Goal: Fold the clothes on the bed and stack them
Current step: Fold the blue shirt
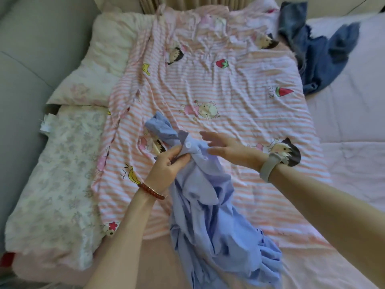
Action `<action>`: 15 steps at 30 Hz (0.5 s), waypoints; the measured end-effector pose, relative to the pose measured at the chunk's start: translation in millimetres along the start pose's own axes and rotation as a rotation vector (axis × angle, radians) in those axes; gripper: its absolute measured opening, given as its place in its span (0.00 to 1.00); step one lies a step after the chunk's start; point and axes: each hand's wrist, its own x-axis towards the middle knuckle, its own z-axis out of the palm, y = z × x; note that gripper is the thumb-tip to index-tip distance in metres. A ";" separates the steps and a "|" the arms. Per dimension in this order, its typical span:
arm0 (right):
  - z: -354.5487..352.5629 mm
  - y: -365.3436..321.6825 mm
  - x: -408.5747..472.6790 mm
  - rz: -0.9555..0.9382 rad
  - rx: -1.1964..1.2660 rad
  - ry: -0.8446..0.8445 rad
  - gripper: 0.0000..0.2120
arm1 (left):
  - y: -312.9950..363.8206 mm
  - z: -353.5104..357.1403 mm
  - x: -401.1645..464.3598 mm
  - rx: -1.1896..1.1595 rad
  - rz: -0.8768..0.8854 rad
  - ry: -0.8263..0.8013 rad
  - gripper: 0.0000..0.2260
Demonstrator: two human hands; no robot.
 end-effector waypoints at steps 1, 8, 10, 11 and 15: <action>-3.3 -2.3 -5.2 0.009 0.085 0.013 0.26 | 15.0 0.8 -1.2 -0.029 0.027 -0.021 0.09; -0.5 -25.8 -28.9 0.064 0.234 -0.001 0.28 | 78.7 -13.1 -12.8 -0.202 0.102 0.087 0.14; -0.2 -34.6 -28.5 0.052 0.312 0.048 0.29 | 87.4 -20.2 -20.3 -0.255 0.092 0.115 0.15; -0.7 -38.8 -27.3 0.029 0.314 0.038 0.29 | 90.3 -23.8 -24.2 -0.268 0.081 0.123 0.15; 3.8 -68.0 -25.6 -0.067 0.194 0.007 0.19 | 92.2 -39.0 -37.9 -0.270 0.019 0.147 0.12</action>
